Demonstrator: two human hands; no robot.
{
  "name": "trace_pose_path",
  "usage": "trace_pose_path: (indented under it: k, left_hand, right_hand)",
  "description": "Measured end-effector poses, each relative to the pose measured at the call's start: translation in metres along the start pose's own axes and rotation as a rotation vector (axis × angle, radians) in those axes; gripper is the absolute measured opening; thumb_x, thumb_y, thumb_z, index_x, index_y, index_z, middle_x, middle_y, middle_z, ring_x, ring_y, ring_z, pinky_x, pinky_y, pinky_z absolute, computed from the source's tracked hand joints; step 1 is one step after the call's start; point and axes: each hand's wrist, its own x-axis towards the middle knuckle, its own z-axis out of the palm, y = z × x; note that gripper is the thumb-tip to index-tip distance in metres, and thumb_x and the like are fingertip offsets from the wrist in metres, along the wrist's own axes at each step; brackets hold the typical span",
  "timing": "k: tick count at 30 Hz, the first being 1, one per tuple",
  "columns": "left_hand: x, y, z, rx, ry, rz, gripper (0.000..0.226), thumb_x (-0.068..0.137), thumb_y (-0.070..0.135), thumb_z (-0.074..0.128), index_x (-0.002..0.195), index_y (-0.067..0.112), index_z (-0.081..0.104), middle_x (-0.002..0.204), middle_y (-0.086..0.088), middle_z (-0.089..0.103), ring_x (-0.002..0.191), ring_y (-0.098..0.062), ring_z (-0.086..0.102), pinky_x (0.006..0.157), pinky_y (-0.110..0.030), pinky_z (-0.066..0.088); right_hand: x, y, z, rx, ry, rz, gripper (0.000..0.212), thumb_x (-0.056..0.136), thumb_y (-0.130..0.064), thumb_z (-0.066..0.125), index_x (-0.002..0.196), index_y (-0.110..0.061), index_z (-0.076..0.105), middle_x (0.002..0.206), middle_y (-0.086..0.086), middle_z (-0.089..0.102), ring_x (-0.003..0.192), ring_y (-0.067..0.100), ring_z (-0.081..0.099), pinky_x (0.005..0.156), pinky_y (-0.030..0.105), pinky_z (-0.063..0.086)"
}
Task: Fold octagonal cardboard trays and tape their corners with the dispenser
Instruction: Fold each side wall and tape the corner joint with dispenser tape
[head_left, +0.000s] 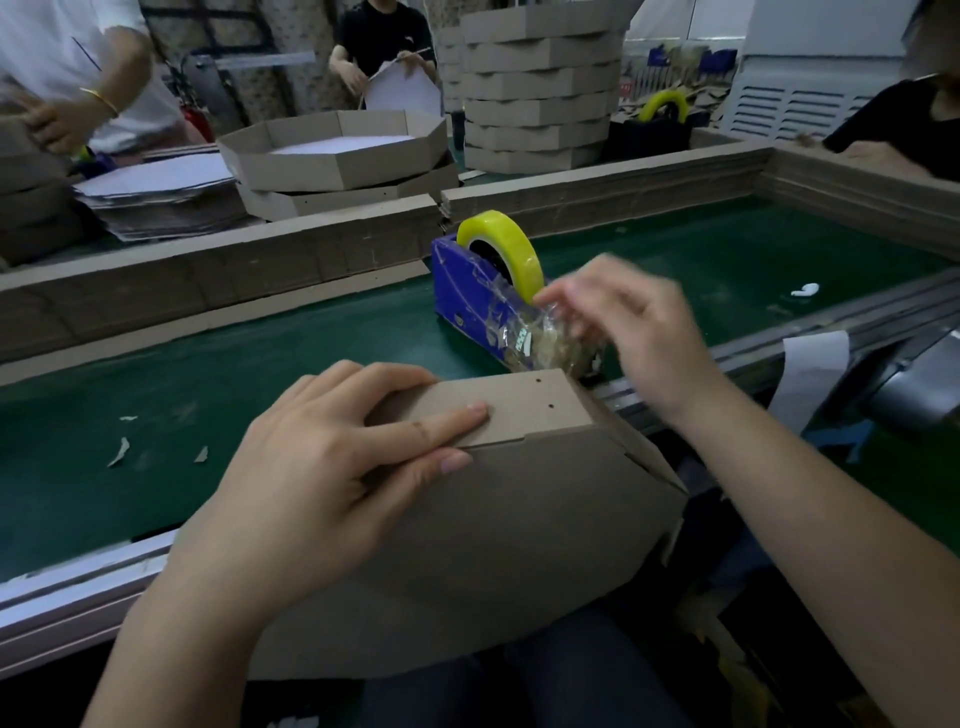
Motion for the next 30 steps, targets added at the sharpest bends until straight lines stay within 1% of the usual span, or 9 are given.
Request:
trace_pose_path:
  k: [2, 4, 6, 8, 13, 17, 22, 27, 30]
  left_hand:
    - [0.001, 0.0, 0.0, -0.001, -0.001, -0.003, 0.035, 0.093, 0.047, 0.046, 0.121, 0.037, 0.065, 0.115, 0.001, 0.064, 0.096, -0.025, 0.06, 0.075, -0.045, 0.049]
    - [0.002, 0.0, 0.0, 0.002, 0.002, -0.008, 0.035, 0.093, 0.047, 0.045, 0.121, 0.037, 0.066, 0.115, 0.002, 0.064, 0.095, -0.024, 0.06, 0.075, -0.045, 0.049]
    - [0.001, 0.0, 0.001, 0.006, 0.008, -0.011, 0.035, 0.094, 0.047, 0.045, 0.12, 0.038, 0.066, 0.116, 0.004, 0.064, 0.095, -0.023, 0.06, 0.075, -0.045, 0.049]
    - [0.001, 0.0, 0.002, 0.011, 0.016, -0.009, 0.034, 0.094, 0.047, 0.046, 0.12, 0.038, 0.066, 0.117, 0.005, 0.064, 0.096, -0.022, 0.06, 0.075, -0.045, 0.049]
    - [0.0, -0.002, 0.002, 0.021, 0.018, -0.021, 0.035, 0.094, 0.049, 0.045, 0.121, 0.04, 0.065, 0.118, 0.007, 0.063, 0.099, -0.02, 0.06, 0.076, -0.043, 0.048]
    - [0.001, -0.002, 0.003, 0.025, 0.018, -0.016, 0.034, 0.094, 0.048, 0.045, 0.122, 0.041, 0.064, 0.118, 0.008, 0.063, 0.097, -0.018, 0.059, 0.075, -0.042, 0.048]
    - [0.002, -0.001, 0.003, 0.028, 0.025, -0.011, 0.034, 0.094, 0.047, 0.046, 0.122, 0.039, 0.065, 0.117, 0.007, 0.063, 0.095, -0.02, 0.06, 0.074, -0.043, 0.049]
    - [0.005, -0.001, 0.004, 0.032, 0.025, -0.021, 0.035, 0.093, 0.047, 0.046, 0.12, 0.039, 0.066, 0.116, 0.006, 0.065, 0.095, -0.021, 0.061, 0.074, -0.043, 0.05]
    - [0.006, -0.002, 0.004, 0.022, 0.014, -0.03, 0.035, 0.093, 0.047, 0.046, 0.12, 0.039, 0.066, 0.116, 0.006, 0.065, 0.096, -0.021, 0.061, 0.075, -0.043, 0.049]
  right_hand:
    - [0.026, 0.008, -0.012, -0.185, 0.204, 0.11, 0.021, 0.097, -0.031, 0.051, 0.086, -0.026, 0.068, 0.09, -0.012, 0.056, 0.085, 0.0, 0.053, 0.075, 0.022, 0.039]
    - [0.048, 0.015, -0.019, -0.283, 0.132, 0.347, 0.029, 0.097, -0.038, 0.05, 0.081, -0.025, 0.07, 0.098, -0.008, 0.055, 0.091, 0.011, 0.051, 0.078, 0.029, 0.036]
    - [0.055, 0.019, -0.02, -0.233, -0.025, 0.544, 0.032, 0.093, -0.046, 0.054, 0.077, -0.025, 0.072, 0.099, -0.006, 0.058, 0.083, 0.011, 0.049, 0.074, 0.031, 0.036]
    - [0.053, 0.02, -0.019, -0.187, -0.071, 0.593, 0.024, 0.087, -0.043, 0.064, 0.075, -0.025, 0.074, 0.089, -0.007, 0.063, 0.073, 0.009, 0.047, 0.062, 0.029, 0.033]
    - [0.051, 0.025, -0.018, 0.23, 0.099, 0.673, 0.011, 0.082, -0.016, 0.07, 0.072, -0.012, 0.074, 0.073, 0.0, 0.065, 0.039, 0.001, 0.04, 0.047, 0.019, 0.027]
    - [0.053, 0.022, -0.013, 0.29, 0.156, 0.793, 0.01, 0.078, -0.017, 0.074, 0.068, -0.014, 0.073, 0.078, -0.002, 0.063, 0.053, 0.004, 0.037, 0.052, 0.019, 0.035]
    - [0.058, 0.014, -0.02, 0.395, 0.182, 0.792, 0.018, 0.076, -0.024, 0.076, 0.059, -0.019, 0.076, 0.071, -0.008, 0.045, 0.056, 0.005, 0.034, 0.061, 0.025, 0.042]
    - [0.041, 0.028, -0.009, 0.491, 0.302, 0.641, 0.012, 0.078, -0.012, 0.07, 0.066, -0.012, 0.068, 0.061, -0.008, 0.06, 0.054, 0.004, 0.04, 0.061, 0.023, 0.041]
    - [0.034, 0.035, -0.004, 0.552, 0.359, 0.528, 0.025, 0.079, -0.004, 0.066, 0.055, -0.013, 0.066, 0.058, -0.005, 0.057, 0.049, 0.002, 0.042, 0.058, 0.021, 0.04]
